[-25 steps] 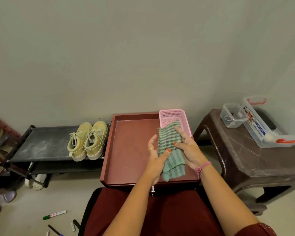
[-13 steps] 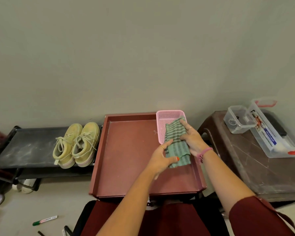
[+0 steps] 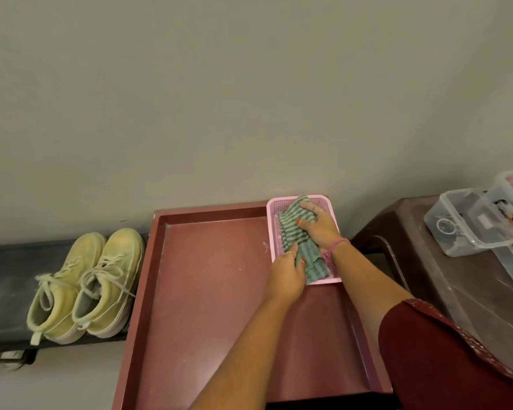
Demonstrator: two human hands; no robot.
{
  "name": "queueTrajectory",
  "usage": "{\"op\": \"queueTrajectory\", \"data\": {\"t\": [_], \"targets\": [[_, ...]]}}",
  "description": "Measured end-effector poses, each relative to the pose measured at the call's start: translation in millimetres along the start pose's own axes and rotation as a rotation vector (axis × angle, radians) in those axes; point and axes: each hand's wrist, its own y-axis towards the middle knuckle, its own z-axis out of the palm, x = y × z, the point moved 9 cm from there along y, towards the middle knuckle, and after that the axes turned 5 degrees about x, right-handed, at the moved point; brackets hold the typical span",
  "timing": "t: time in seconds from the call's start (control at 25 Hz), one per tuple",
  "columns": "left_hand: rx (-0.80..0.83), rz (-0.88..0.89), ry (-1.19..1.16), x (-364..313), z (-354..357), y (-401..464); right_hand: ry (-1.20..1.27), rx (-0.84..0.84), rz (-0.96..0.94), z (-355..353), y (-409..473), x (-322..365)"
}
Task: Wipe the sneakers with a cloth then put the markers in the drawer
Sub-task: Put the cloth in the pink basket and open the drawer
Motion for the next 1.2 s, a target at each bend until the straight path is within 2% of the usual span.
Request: {"op": "queueTrajectory", "data": {"t": [0.08,0.2,0.32,0.4,0.52,0.68,0.76,0.92,1.08,1.16,1.2], "targets": [[0.044,-0.025,0.145,0.4,7.5,17.5,-0.133,-0.020,-0.013,-2.5,14.9,-7.4],[0.261,-0.138,0.390,7.6,27.3,34.2,-0.470,-0.123,-0.029,-8.8,25.3,-11.4],[0.395,-0.265,0.492,19.6,38.0,41.2,-0.741,-0.169,0.014,-3.3,27.1,-13.9],[0.412,-0.272,0.528,20.3,39.7,42.1,-0.864,-0.104,0.058,-1.1,28.1,-14.6],[0.393,-0.189,0.637,12.1,33.2,41.0,-1.021,0.027,0.070,-4.2,25.0,-6.7],[0.292,-0.045,0.847,-5.8,20.9,36.2,-1.063,0.061,0.053,-11.5,19.1,3.2],[0.262,-0.023,0.939,-7.3,19.5,32.9,-1.205,0.096,0.047,-7.7,19.3,-2.7],[0.295,-0.059,0.948,7.1,16.4,28.5,-1.477,0.134,0.049,5.2,20.8,-13.7],[0.260,-0.013,0.781,9.1,14.0,21.3,-1.482,0.109,0.028,8.8,20.3,-9.4],[0.130,0.045,0.617,7.2,7.5,13.1,-1.480,0.118,-0.015,8.5,14.1,-1.5],[-0.001,0.095,0.526,5.1,-1.4,6.7,-1.427,0.101,-0.044,4.4,11.3,4.7]]}}
